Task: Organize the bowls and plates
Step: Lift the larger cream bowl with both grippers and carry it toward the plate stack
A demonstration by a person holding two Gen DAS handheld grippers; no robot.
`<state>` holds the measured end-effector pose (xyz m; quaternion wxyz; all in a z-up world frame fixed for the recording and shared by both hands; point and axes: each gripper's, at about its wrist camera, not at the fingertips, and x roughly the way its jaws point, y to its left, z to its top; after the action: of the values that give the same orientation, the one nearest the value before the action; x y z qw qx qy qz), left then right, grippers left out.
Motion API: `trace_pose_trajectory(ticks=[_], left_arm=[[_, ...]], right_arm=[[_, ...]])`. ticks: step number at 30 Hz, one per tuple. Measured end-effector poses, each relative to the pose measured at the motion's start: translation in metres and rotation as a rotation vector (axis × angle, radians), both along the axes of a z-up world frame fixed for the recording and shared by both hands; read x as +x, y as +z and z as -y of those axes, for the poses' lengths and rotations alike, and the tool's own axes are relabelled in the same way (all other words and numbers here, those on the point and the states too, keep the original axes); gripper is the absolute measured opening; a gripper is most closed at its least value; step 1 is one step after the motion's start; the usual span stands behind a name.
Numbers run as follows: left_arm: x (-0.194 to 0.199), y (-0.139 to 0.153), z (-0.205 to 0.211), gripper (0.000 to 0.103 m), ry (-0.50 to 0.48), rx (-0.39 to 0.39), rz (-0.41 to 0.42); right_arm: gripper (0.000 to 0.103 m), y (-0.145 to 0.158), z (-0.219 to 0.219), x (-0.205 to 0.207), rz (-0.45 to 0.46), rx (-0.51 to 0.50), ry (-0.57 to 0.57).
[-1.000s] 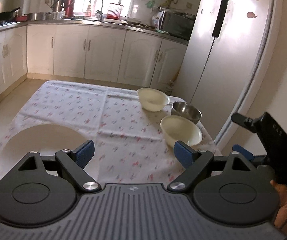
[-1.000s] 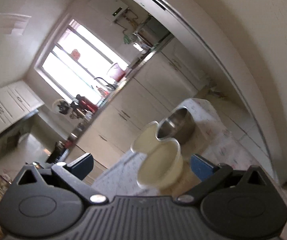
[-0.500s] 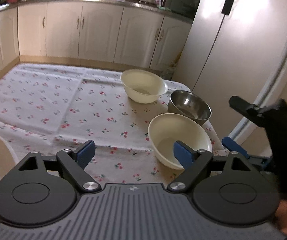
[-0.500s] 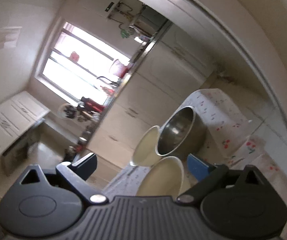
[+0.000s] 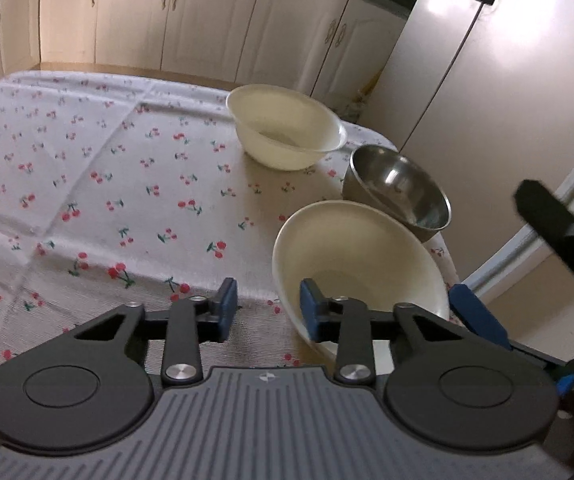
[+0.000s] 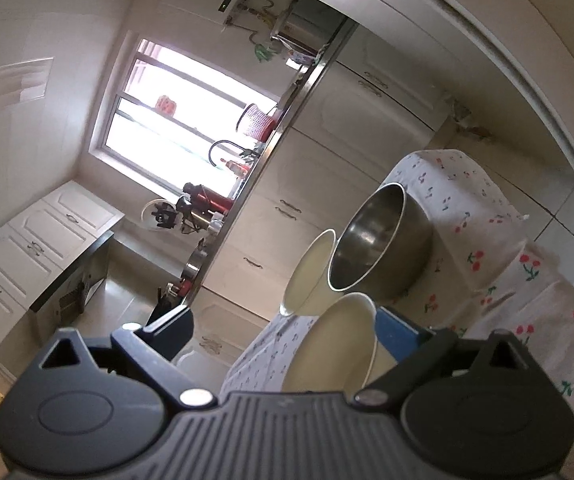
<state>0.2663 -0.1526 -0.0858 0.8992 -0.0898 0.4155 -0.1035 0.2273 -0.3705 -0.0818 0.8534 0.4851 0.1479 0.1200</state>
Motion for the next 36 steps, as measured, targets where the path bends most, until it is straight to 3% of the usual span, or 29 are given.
trace_pose_trajectory(ticks=[10, 14, 20, 36], left_arm=[[-0.004, 0.003, 0.0, 0.019, -0.01, -0.008, 0.014], [-0.003, 0.002, 0.001, 0.016, -0.019, -0.019, 0.014], [-0.013, 0.004, -0.004, 0.015, -0.019, -0.036, 0.02], [-0.064, 0.021, -0.034, 0.015, -0.034, -0.092, 0.031]], right_arm=[[0.099, -0.004, -0.003, 0.006, -0.002, 0.001, 0.032], [0.099, -0.001, -0.007, 0.004, 0.009, -0.005, 0.052], [0.1, 0.005, -0.012, -0.003, 0.018, -0.036, 0.066], [0.101, 0.008, -0.025, -0.035, 0.044, 0.023, 0.109]])
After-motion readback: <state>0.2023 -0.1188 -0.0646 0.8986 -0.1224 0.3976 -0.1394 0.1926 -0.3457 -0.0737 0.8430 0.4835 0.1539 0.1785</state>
